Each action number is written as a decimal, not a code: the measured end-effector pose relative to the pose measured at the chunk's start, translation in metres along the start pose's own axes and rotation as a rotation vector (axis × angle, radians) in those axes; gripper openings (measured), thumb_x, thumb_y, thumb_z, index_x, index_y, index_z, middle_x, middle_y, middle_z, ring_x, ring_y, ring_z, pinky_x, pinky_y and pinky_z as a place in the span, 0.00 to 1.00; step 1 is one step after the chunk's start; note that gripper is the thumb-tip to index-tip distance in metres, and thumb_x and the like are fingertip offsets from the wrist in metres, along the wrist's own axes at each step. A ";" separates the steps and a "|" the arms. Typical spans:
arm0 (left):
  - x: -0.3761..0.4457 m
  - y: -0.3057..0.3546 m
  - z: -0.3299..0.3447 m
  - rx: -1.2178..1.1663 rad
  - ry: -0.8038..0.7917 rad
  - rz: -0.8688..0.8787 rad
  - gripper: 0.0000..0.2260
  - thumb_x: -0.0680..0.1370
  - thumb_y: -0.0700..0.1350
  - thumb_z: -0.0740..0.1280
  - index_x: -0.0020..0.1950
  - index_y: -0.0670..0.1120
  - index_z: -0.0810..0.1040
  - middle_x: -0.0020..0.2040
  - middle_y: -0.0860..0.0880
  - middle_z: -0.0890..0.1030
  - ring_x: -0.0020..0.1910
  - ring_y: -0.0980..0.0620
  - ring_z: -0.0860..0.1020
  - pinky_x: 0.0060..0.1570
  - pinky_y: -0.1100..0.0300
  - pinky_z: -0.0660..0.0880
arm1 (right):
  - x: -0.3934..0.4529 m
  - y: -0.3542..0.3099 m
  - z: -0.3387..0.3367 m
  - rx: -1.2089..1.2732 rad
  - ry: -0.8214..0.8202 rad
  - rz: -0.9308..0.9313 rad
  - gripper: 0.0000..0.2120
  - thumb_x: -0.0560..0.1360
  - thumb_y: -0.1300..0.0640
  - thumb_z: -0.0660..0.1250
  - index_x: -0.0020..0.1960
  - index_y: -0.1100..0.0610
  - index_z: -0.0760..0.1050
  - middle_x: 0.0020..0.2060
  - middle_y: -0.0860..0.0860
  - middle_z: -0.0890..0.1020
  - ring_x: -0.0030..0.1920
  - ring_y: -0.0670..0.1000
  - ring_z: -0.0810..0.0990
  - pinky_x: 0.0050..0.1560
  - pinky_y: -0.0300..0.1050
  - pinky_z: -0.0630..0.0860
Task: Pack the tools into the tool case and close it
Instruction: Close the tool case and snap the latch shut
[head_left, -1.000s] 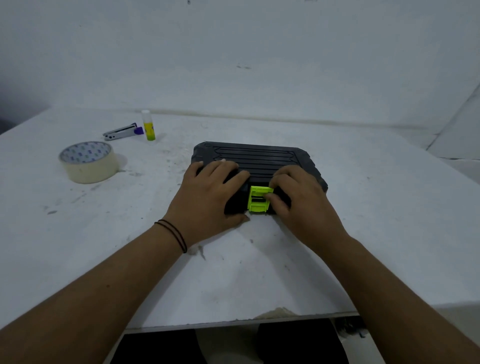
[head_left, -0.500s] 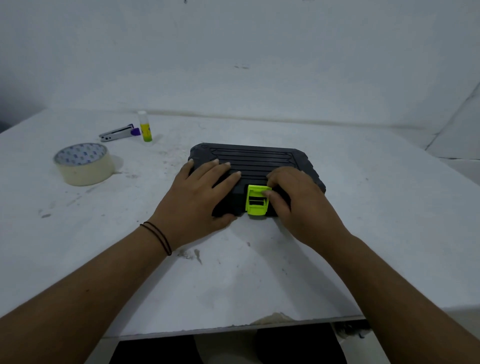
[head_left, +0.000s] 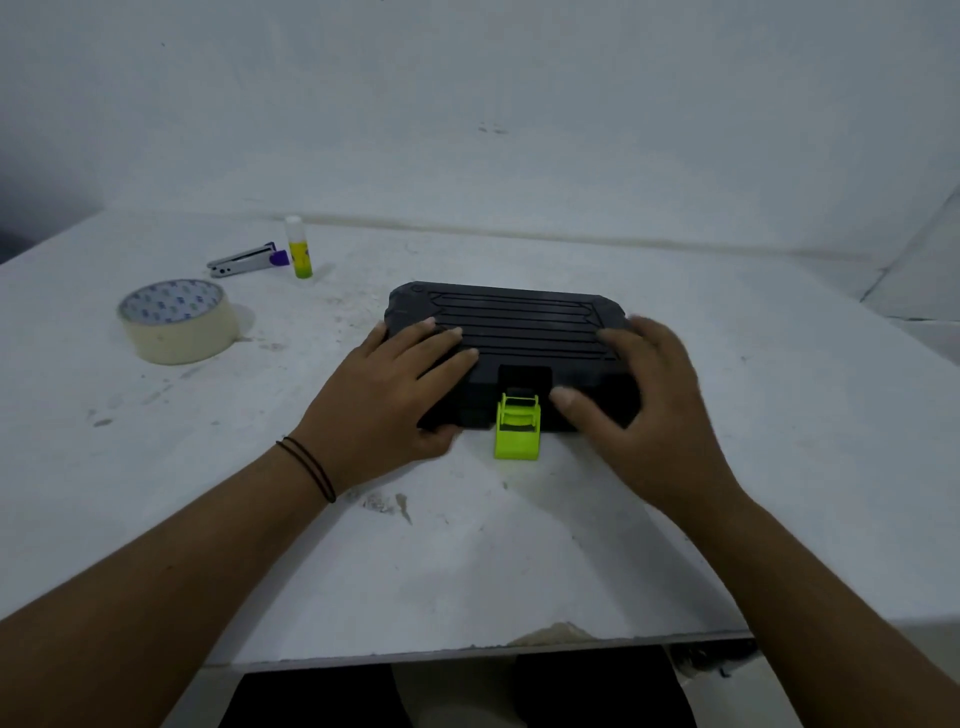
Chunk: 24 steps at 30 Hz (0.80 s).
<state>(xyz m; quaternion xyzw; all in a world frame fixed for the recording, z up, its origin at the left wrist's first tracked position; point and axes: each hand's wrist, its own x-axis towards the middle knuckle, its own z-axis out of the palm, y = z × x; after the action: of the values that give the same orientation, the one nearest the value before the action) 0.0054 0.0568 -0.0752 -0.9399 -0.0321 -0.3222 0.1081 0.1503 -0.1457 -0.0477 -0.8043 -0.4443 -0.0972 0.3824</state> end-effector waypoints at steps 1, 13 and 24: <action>0.000 0.000 0.000 0.001 0.008 0.004 0.28 0.66 0.52 0.71 0.63 0.45 0.70 0.62 0.42 0.78 0.61 0.41 0.76 0.57 0.43 0.74 | 0.002 -0.001 -0.001 0.057 0.034 0.166 0.36 0.68 0.35 0.65 0.69 0.52 0.64 0.69 0.51 0.65 0.70 0.49 0.61 0.70 0.44 0.61; 0.021 -0.017 -0.007 -0.075 0.084 0.045 0.28 0.67 0.52 0.71 0.63 0.41 0.73 0.61 0.41 0.78 0.59 0.41 0.77 0.54 0.44 0.75 | 0.038 -0.004 0.004 0.596 0.152 0.609 0.31 0.65 0.39 0.72 0.64 0.47 0.68 0.48 0.41 0.73 0.56 0.50 0.75 0.60 0.53 0.74; 0.062 -0.034 -0.010 -0.077 -0.005 -0.080 0.32 0.66 0.57 0.68 0.68 0.46 0.70 0.58 0.46 0.78 0.50 0.43 0.76 0.49 0.47 0.74 | 0.059 -0.010 -0.003 0.000 0.276 0.283 0.32 0.71 0.36 0.62 0.69 0.53 0.66 0.65 0.54 0.71 0.67 0.54 0.67 0.66 0.51 0.63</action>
<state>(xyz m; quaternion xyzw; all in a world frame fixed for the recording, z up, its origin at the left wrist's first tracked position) 0.0439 0.0866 -0.0232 -0.9422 -0.0576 -0.3249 0.0586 0.1779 -0.1068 -0.0108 -0.8379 -0.2700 -0.1518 0.4494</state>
